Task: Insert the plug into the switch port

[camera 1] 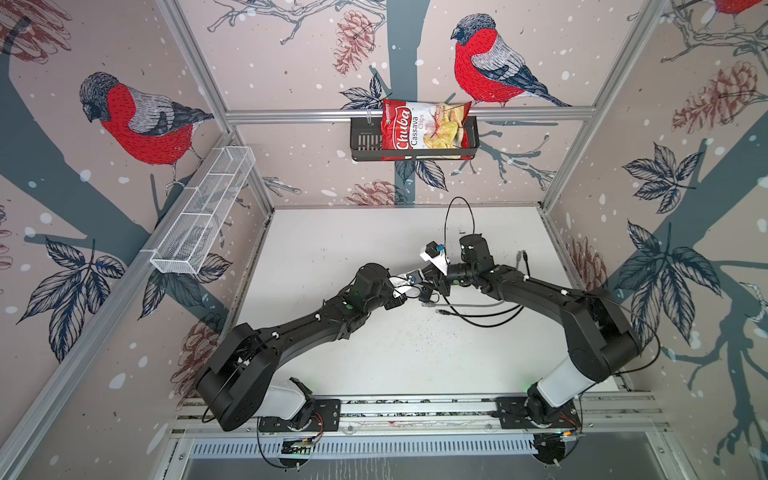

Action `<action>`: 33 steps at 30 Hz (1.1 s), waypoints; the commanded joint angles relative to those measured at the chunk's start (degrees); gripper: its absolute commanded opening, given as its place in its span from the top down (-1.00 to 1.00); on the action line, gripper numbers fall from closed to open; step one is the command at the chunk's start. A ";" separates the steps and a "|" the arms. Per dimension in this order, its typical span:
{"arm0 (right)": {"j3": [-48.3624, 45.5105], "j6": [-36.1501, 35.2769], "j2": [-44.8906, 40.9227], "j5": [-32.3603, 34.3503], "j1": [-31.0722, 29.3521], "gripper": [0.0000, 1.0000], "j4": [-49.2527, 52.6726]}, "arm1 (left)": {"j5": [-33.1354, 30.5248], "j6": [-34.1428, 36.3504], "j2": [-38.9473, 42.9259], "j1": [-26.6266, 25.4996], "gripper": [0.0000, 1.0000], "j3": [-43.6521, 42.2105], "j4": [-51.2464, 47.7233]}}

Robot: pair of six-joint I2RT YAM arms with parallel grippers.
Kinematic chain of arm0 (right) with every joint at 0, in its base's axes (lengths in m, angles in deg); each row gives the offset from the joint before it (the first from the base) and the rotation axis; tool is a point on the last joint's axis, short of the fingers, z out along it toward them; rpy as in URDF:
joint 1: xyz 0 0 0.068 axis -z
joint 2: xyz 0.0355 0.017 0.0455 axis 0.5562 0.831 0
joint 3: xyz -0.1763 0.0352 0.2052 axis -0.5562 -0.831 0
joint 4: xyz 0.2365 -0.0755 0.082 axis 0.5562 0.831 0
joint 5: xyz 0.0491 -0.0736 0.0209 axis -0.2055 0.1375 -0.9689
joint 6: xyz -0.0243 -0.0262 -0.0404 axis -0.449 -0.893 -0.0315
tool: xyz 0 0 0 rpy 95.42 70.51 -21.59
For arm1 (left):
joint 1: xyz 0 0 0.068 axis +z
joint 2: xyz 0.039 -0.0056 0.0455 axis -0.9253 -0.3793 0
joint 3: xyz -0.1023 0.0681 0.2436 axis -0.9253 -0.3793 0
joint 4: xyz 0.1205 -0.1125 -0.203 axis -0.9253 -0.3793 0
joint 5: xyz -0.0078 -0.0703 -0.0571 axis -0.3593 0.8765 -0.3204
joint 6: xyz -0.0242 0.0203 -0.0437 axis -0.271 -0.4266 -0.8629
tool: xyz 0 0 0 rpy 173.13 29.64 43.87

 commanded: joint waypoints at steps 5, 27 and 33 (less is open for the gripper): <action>0.80 0.37 -0.02 -2.44 0.01 0.50 -0.89 | 0.79 0.29 0.18 -0.03 1.00 0.00 1.37; -3.35 10.04 -0.19 5.49 2.62 0.43 -12.42 | -7.97 -8.54 0.67 0.32 0.30 -0.56 -1.77; -4.72 14.00 -3.45 21.30 2.34 0.23 -16.93 | -10.18 -16.51 1.36 2.50 -0.14 -1.27 -3.22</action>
